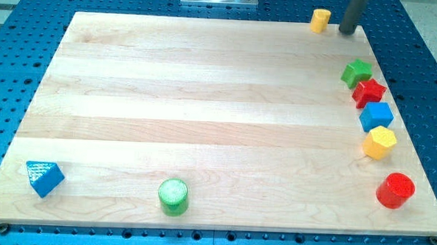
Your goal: Push the green circle between the yellow hexagon and the red circle
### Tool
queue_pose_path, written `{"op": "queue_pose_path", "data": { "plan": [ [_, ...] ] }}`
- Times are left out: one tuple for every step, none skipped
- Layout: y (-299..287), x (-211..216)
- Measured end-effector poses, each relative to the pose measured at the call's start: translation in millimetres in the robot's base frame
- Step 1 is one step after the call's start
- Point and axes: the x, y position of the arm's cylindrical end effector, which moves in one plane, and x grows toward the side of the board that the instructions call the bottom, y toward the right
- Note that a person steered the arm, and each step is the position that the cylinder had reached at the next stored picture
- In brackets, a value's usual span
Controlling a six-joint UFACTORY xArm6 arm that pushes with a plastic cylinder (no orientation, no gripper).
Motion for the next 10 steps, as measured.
{"op": "queue_pose_path", "data": {
  "plan": [
    [-25, -3],
    [-107, 21],
    [-200, 140],
    [-246, 117],
    [-257, 59],
    [-282, 53],
    [-327, 100],
    [-353, 169],
    [-353, 259],
    [-360, 352]
  ]
}}
